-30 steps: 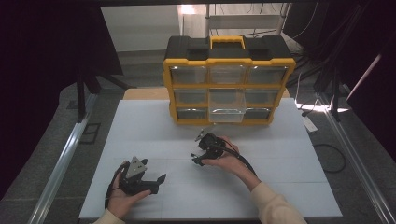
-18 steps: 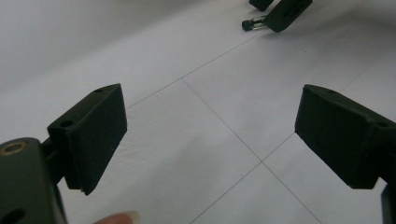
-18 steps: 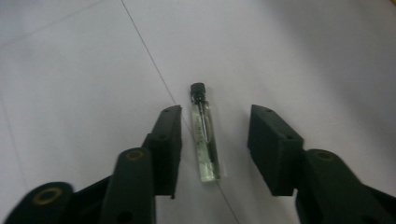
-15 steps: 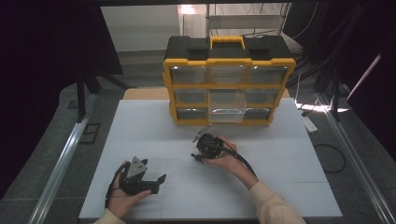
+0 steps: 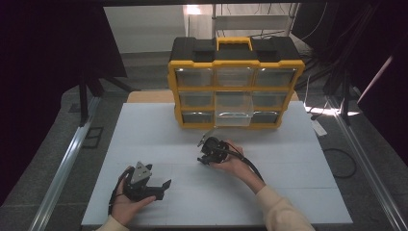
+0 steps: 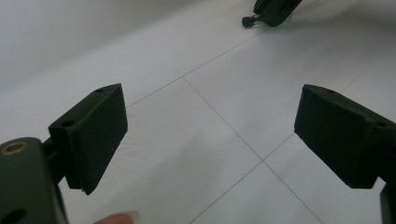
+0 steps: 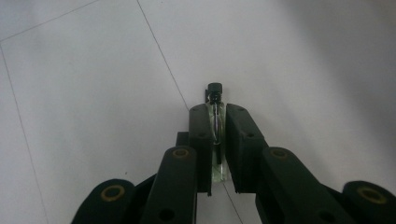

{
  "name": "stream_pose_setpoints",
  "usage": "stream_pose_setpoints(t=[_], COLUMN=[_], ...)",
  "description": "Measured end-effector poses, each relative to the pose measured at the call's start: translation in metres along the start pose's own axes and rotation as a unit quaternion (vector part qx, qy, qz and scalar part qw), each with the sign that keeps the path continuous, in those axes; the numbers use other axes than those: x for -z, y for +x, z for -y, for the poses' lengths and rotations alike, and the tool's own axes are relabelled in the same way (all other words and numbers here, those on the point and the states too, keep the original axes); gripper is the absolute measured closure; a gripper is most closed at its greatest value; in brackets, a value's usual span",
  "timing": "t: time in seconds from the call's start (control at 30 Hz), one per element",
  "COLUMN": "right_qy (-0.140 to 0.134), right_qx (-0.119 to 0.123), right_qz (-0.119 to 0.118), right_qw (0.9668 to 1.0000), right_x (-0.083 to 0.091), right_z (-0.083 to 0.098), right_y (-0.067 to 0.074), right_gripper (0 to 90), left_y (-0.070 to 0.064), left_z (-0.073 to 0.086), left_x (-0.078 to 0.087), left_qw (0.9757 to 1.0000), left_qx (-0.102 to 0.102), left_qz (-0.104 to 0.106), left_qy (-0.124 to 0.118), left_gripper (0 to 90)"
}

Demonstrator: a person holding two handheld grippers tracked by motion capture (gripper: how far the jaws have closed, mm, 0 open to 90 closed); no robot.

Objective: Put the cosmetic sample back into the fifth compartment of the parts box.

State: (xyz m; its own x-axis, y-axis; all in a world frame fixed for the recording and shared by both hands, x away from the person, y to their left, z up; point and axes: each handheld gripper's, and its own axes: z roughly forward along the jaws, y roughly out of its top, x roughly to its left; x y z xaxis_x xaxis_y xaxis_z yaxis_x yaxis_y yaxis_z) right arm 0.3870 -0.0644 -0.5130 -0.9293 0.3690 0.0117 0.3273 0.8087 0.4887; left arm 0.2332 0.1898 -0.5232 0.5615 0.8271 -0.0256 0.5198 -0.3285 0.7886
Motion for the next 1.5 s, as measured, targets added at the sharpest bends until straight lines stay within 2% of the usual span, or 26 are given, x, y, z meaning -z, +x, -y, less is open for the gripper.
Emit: stream_pose_setpoints(t=[0.2,0.27,0.5,0.67,0.8,0.9,1.33,1.5], right_qy=[-0.02,-0.027,-0.054,-0.072,-0.084,-0.091,-0.109,-0.123], right_qx=[-0.007,0.001,0.007,-0.008,-0.007,-0.01,-0.008,-0.008], right_qz=[-0.004,-0.001,-0.002,-0.022,-0.022,-0.033,-0.027,-0.022], right_qw=[0.9998,0.9996,0.9985,0.9971,0.9962,0.9953,0.9937,0.9921], right_x=[0.004,0.009,0.027,0.04,0.051,0.056,0.072,0.083], right_z=[0.0,-0.001,-0.002,0.001,0.002,0.004,0.005,0.004], right_y=[-0.001,0.001,0.006,0.008,0.009,0.009,0.011,0.012], right_gripper=[81.0,81.0,81.0,81.0,81.0,80.9,80.9,80.9], left_y=[0.001,0.001,0.001,0.001,0.001,0.001,0.001,0.001], left_z=[0.0,0.0,0.0,0.0,0.0,0.0,0.0,0.0], left_x=[0.0,0.0,0.001,0.001,0.0,0.001,0.001,0.001], left_qw=[1.0,1.0,1.0,1.0,1.0,1.0,1.0,1.0], left_qx=[0.001,0.002,0.001,0.001,0.001,0.001,0.0,0.0], left_qz=[0.0,0.0,-0.001,0.0,-0.001,-0.001,-0.002,-0.001], left_qy=[0.0,-0.001,-0.002,-0.001,-0.001,-0.003,-0.004,-0.004], left_gripper=[10.2,10.2,10.2,10.2,10.2,10.2,10.2,10.2])
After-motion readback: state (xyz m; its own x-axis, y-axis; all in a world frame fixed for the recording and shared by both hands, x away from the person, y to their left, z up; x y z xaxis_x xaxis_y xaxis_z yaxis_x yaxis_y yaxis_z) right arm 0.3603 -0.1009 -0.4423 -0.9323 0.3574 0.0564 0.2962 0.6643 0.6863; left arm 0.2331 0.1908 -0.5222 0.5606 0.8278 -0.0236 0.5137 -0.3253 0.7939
